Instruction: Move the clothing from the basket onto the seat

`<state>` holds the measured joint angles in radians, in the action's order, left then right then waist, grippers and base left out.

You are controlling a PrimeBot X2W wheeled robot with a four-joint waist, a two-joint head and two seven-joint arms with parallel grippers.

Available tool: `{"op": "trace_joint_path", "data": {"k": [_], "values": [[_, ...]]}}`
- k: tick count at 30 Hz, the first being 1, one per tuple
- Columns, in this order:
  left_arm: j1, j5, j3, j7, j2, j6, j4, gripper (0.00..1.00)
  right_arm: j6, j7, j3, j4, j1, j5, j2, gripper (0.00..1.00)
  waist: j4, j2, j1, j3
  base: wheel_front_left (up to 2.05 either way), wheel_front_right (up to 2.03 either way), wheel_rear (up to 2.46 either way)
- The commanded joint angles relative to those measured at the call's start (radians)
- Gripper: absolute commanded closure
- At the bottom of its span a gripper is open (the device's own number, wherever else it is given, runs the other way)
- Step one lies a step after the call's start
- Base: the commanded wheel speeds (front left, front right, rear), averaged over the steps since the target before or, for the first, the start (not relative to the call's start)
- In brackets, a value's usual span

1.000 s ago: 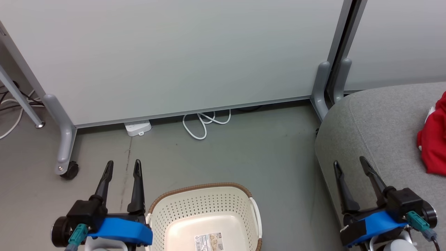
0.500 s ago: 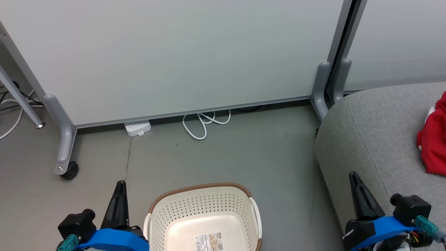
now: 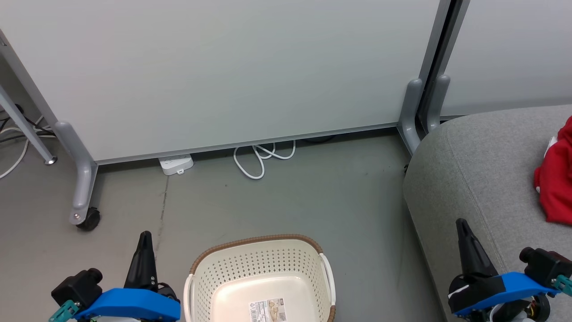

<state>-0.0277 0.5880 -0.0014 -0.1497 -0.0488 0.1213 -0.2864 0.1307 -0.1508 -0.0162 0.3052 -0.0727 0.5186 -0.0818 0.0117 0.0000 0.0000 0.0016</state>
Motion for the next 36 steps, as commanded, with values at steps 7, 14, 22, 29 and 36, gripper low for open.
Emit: {"op": "trace_joint_path", "data": {"k": [7,14,22,29,36], "values": [[-0.039,0.128,0.02,0.032,-0.002,0.004,0.022,1.0,0.0,0.03,-0.015,-0.024,-0.02,0.139,0.003,1.0,-0.001,0.0,0.0,0.0,0.0,0.0,0.0],[-0.044,0.225,0.031,0.057,-0.002,0.005,0.025,1.0,0.0,0.056,-0.024,-0.028,-0.023,0.243,0.006,1.0,-0.002,0.0,0.0,0.0,0.0,0.0,0.0],[-0.051,0.328,0.043,0.084,-0.002,0.006,0.027,1.0,0.0,0.083,-0.034,-0.033,-0.026,0.352,0.009,1.0,-0.003,0.0,0.0,0.0,0.0,0.0,0.0],[-0.055,0.411,0.051,0.106,-0.002,0.006,0.029,1.0,0.0,0.106,-0.042,-0.037,-0.029,0.441,0.012,1.0,-0.003,0.0,0.0,0.0,0.0,0.0,0.0],[-0.06,0.489,0.06,0.126,-0.002,0.007,0.031,1.0,0.0,0.125,-0.05,-0.04,-0.031,0.524,0.015,1.0,-0.004,0.0,0.0,0.001,0.0,0.0,0.0]]}}
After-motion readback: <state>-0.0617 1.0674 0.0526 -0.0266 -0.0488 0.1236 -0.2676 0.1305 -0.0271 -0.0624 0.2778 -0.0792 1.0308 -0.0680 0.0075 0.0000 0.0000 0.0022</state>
